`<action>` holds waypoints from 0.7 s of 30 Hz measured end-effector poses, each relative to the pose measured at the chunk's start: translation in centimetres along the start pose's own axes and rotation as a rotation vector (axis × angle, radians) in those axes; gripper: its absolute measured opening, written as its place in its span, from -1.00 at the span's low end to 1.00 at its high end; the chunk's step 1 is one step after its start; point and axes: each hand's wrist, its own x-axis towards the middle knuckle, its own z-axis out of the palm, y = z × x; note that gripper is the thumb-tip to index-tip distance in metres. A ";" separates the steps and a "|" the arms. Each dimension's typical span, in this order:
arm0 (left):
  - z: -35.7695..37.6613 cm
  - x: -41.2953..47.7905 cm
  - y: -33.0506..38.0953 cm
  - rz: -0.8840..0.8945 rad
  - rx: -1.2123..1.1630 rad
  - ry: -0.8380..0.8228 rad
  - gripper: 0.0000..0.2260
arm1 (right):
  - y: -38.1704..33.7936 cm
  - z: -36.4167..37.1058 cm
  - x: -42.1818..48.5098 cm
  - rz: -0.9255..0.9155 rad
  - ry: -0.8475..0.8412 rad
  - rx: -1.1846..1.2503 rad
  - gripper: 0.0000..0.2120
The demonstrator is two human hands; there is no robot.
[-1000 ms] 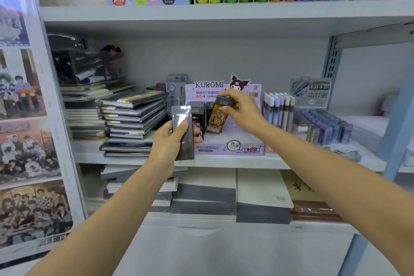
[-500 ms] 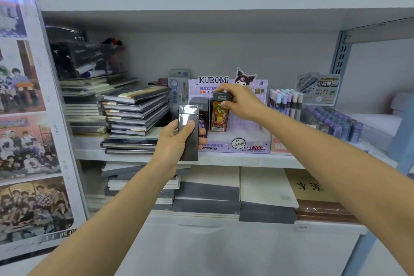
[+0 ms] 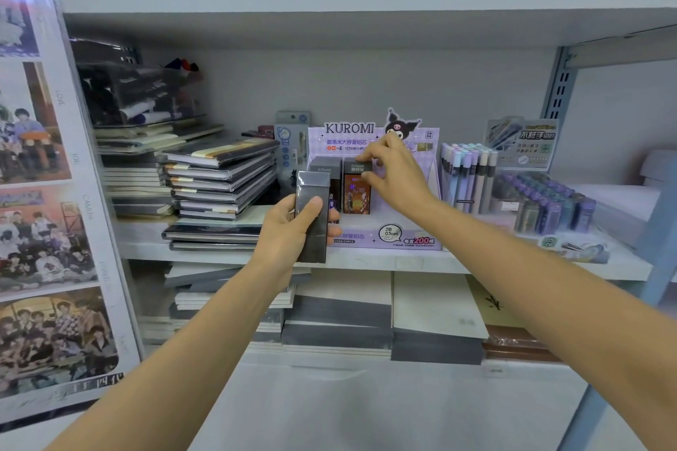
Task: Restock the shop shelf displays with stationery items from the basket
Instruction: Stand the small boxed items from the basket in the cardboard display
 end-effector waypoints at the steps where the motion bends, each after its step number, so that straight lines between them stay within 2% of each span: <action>1: 0.1 0.0 0.0 0.000 0.007 -0.001 -0.88 | -0.1 -0.2 0.0 0.005 -0.008 -0.016 -0.79; 4: 0.3 0.0 -0.2 0.002 0.031 -0.008 -0.85 | -0.8 -1.1 0.1 0.023 0.019 -0.020 -0.79; 6: 0.5 -0.1 -0.2 0.001 0.034 -0.015 -0.83 | -1.7 -1.8 -0.3 0.042 0.035 0.186 -0.80; 9: 0.9 -0.3 0.0 0.009 0.033 -0.053 -0.82 | -3.1 -2.4 -1.1 0.133 -0.174 0.582 -0.80; 11: 1.2 -0.5 0.2 0.007 0.045 -0.083 -0.80 | -3.6 -2.3 -1.6 0.150 -0.289 0.631 -0.83; 14: 1.7 -0.7 0.7 -0.051 0.048 -0.129 -0.70 | -3.3 -2.5 -1.9 0.153 -0.279 0.696 -0.88; 17: 1.8 -0.7 1.3 -0.230 -0.015 -0.181 -0.48 | -2.7 -3.3 -2.0 0.195 -0.250 0.818 -0.89; 21: 2.0 -0.9 1.3 -0.230 -0.024 -0.206 -0.59 | -2.7 -4.1 -2.3 0.241 -0.263 0.966 -0.83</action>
